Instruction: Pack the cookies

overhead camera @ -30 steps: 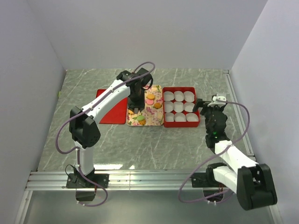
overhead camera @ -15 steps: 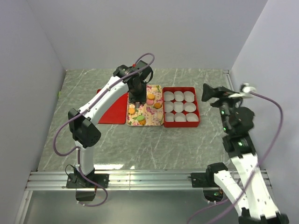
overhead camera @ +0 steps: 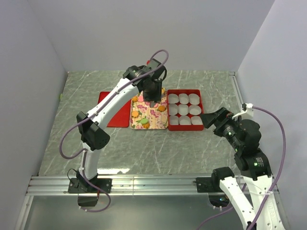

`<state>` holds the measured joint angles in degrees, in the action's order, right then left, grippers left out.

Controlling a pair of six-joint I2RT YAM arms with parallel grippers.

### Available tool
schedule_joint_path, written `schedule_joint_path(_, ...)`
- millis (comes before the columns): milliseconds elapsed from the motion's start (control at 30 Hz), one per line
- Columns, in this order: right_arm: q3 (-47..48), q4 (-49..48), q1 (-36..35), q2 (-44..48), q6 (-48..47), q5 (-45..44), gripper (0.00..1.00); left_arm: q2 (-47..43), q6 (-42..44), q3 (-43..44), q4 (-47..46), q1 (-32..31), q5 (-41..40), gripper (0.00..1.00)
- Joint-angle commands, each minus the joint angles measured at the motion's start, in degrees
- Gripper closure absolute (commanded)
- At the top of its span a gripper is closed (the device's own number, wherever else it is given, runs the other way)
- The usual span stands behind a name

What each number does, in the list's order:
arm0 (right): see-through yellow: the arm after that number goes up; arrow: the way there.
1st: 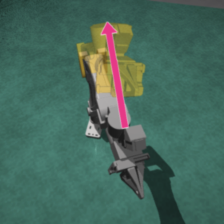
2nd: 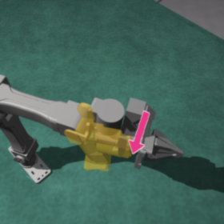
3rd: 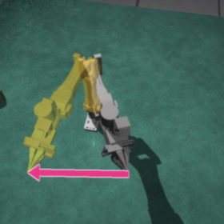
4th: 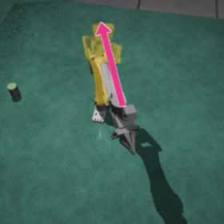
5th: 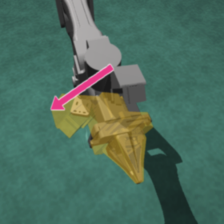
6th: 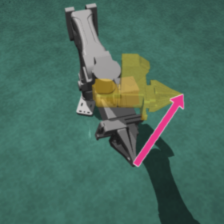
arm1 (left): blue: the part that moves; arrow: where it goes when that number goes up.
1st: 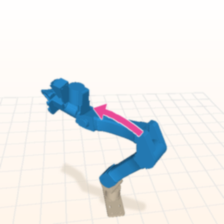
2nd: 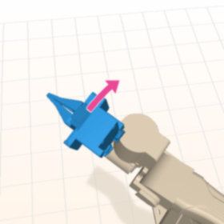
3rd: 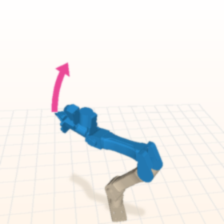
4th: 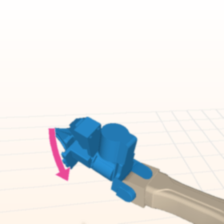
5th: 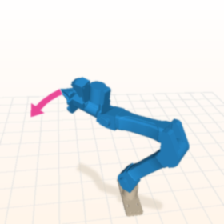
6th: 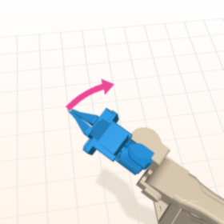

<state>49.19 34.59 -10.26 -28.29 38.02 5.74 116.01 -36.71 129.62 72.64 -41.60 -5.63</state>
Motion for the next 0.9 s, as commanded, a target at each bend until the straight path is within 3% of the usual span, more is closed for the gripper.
schedule_joint_path(0,3.9,6.6,-0.3,1.7,1.1,0.9,0.0,1.8,-0.8,3.6,-3.1,-1.4,3.1,1.0)
schedule_joint_path(267,5.6,10.8,-0.4,4.2,-1.2,-2.7,0.01,8.3,-0.2,7.5,-6.5,-1.6,4.8,1.0)
schedule_joint_path(467,5.4,11.5,-0.3,4.7,-4.0,-1.4,0.01,8.4,0.1,5.0,-13.5,-1.6,5.2,1.0)
schedule_joint_path(633,5.1,10.2,-0.4,3.6,-4.1,-1.8,0.01,12.0,0.3,9.7,-12.3,-1.4,5.1,1.0)
schedule_joint_path(867,3.5,9.5,-0.3,2.9,-3.7,-1.0,0.01,10.7,0.4,4.5,-13.8,-1.6,3.9,0.94)
